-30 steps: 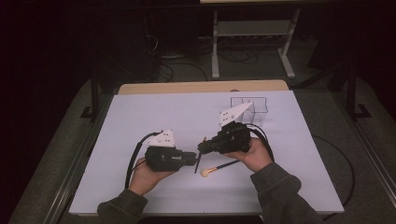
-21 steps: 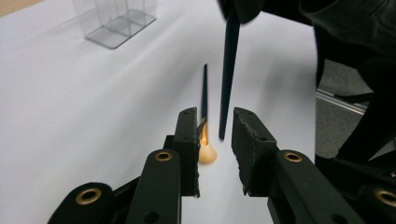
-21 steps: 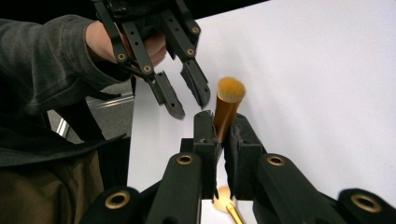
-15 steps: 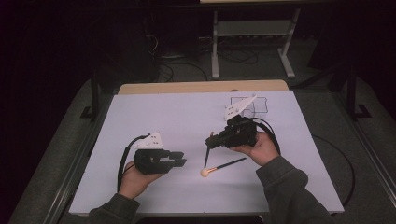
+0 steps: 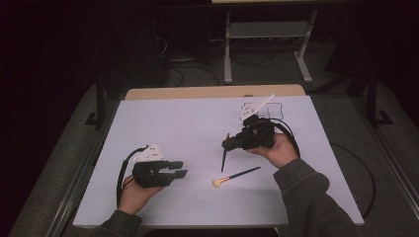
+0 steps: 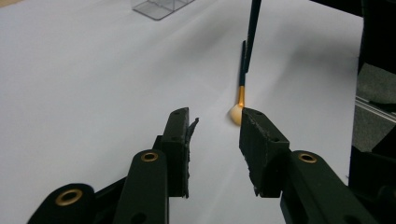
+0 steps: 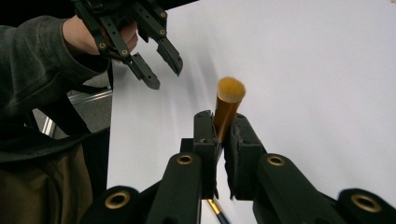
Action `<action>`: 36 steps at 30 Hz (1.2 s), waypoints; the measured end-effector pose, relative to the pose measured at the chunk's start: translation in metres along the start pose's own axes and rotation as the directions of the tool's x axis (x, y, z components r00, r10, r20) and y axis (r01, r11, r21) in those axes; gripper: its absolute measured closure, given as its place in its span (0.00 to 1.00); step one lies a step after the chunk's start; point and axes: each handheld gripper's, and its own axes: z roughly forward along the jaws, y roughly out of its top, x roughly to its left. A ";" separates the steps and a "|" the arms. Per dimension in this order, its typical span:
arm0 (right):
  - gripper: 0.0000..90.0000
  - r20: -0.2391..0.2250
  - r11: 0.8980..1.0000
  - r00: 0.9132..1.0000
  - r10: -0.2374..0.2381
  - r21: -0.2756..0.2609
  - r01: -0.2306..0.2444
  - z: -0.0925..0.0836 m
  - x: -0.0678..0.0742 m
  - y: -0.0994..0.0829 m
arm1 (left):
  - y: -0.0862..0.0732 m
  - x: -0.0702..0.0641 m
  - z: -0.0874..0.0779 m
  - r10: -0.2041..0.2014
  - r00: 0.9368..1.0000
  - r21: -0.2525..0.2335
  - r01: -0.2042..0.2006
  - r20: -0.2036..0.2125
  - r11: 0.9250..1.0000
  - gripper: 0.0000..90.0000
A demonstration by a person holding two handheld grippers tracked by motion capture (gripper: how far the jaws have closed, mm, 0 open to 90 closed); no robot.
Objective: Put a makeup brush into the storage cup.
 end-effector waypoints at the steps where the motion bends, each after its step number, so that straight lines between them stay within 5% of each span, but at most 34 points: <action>1: 0.92 0.004 1.000 1.000 0.002 0.003 -0.002 -0.001 -0.001 0.000 | -0.001 0.000 -0.001 -0.006 1.000 0.001 0.006 -0.005 1.000 0.69; 36: 0.92 0.107 0.999 0.994 0.018 0.029 -0.022 -0.036 -0.032 0.026 | -0.015 0.011 -0.016 -0.039 0.997 0.003 0.040 -0.068 0.999 0.61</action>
